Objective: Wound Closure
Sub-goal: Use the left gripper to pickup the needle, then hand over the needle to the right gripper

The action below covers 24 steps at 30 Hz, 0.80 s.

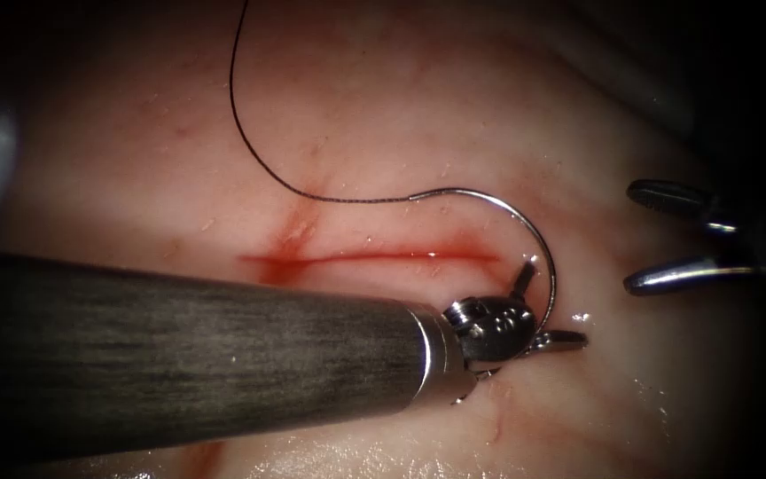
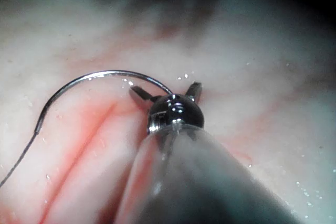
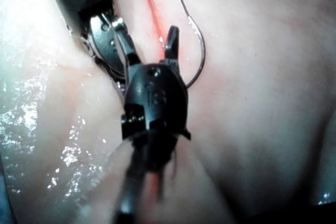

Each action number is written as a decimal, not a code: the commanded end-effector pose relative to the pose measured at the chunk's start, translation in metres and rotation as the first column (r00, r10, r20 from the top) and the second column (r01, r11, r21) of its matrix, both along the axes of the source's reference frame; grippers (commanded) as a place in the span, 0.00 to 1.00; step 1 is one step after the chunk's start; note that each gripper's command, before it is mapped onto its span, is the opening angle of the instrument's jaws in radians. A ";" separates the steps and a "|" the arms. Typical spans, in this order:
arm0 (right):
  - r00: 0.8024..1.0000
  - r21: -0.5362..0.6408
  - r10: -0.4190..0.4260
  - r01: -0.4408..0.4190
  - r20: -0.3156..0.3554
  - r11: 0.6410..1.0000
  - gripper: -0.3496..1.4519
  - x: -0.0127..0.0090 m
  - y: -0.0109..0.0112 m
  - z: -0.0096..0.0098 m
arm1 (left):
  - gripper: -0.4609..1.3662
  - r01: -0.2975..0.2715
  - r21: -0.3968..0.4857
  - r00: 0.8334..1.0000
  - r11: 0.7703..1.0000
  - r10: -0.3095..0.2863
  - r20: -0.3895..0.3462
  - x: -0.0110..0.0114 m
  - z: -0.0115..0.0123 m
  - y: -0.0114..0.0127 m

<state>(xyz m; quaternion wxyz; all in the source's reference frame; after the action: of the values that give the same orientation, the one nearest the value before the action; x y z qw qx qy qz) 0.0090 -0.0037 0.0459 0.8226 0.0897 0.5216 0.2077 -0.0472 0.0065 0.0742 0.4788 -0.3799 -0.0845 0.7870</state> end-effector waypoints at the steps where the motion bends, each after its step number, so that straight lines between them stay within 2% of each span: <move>1: 1.000 0.002 -0.002 0.002 -0.001 1.000 0.82 0.0000 0.0000 -0.0001 | 0.38 -0.007 0.006 1.000 1.000 0.007 0.010 0.0001 -0.0002 0.0000; 3: 1.000 0.002 0.000 0.000 -0.003 1.000 0.82 0.0000 0.0000 -0.0001 | 0.35 -0.013 0.009 1.000 1.000 0.012 0.017 0.0003 -0.0003 0.0001; 4: 1.000 0.002 0.000 0.000 -0.003 1.000 0.82 0.0000 0.0000 -0.0001 | 0.28 -0.012 0.004 1.000 1.000 0.011 0.029 0.0005 -0.0006 0.0003; 5: 1.000 0.002 0.000 0.000 -0.003 1.000 0.82 0.0000 0.0000 -0.0001 | 0.25 -0.009 0.001 0.999 1.000 0.009 0.033 0.0005 -0.0006 0.0003; 7: 1.000 0.002 0.000 0.000 -0.003 1.000 0.82 0.0000 0.0000 -0.0001 | 0.08 0.020 -0.022 1.000 1.000 -0.019 0.025 0.0009 -0.0011 0.0006; 8: 1.000 0.002 -0.001 0.001 -0.004 1.000 0.82 0.0000 0.0000 -0.0001 | 0.06 0.028 -0.028 0.999 0.999 -0.028 0.021 0.0011 -0.0012 0.0007; 9: 1.000 0.002 -0.003 0.003 -0.006 1.000 0.82 -0.0001 0.0000 -0.0001 | 0.06 0.041 -0.036 0.999 0.999 -0.040 0.014 0.0014 -0.0015 0.0009; 11: 1.000 -0.005 0.000 0.000 -0.003 1.000 0.82 -0.0001 0.0000 -0.0001 | 0.06 0.028 -0.068 0.999 0.997 -0.030 -0.023 0.0020 -0.0020 0.0012; 15: 1.000 0.009 0.014 -0.014 -0.006 1.000 0.81 -0.0002 0.0001 -0.0002 | 0.06 0.018 -0.082 0.999 0.996 -0.021 -0.039 0.0023 -0.0025 0.0013; 20: 0.999 0.042 0.043 -0.044 0.004 0.998 0.81 -0.0004 0.0001 -0.0002 | 0.06 -0.040 -0.147 0.995 0.988 0.026 -0.098 0.0022 -0.0030 0.0013; 24: 0.998 0.073 0.069 -0.070 0.013 0.995 0.80 -0.0004 0.0004 -0.0004 | 0.06 -0.065 -0.172 0.991 0.983 0.043 -0.125 0.0023 -0.0037 0.0014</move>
<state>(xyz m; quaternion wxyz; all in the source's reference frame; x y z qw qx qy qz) 0.0085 -0.0031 0.0455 0.8133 0.0969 0.5115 0.2600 -0.0448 0.0079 0.0703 0.4229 -0.3702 0.0072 0.8271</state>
